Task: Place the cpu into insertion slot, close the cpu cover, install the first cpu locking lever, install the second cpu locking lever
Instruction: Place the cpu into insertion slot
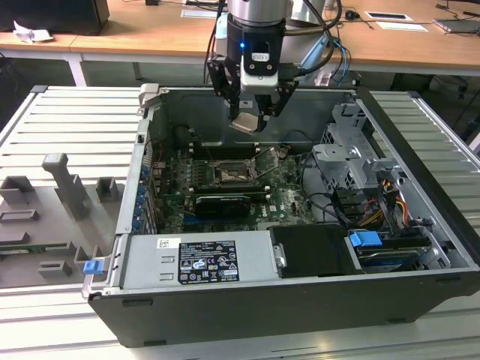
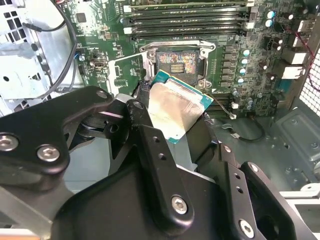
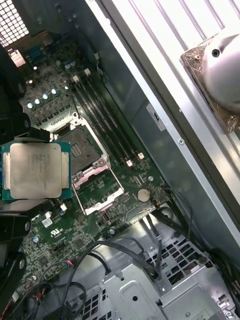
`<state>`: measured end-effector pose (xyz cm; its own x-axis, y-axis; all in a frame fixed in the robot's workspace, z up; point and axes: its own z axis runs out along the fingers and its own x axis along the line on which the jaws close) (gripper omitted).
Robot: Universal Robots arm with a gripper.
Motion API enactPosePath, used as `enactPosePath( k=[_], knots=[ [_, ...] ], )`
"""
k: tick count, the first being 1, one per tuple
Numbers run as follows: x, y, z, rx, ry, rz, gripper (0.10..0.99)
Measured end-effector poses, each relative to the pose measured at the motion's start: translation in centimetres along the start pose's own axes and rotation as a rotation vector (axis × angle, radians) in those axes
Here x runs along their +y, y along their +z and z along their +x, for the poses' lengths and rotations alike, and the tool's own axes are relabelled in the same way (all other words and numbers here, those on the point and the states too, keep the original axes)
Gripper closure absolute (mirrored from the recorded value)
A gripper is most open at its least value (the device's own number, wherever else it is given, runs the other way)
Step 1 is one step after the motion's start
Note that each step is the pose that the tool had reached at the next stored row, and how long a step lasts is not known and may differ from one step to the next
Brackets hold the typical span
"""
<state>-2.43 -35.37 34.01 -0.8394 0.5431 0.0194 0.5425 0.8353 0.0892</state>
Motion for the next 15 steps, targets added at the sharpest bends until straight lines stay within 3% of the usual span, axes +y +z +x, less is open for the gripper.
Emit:
enactPosePath(
  k=[11, 15],
  knots=[
    [-0.05, 0.59, -0.01, -0.0028, 0.031, -0.001, 0.545],
    [-0.11, 1.15, -0.01, -0.0082, 0.091, -0.002, 0.545]
  ],
)
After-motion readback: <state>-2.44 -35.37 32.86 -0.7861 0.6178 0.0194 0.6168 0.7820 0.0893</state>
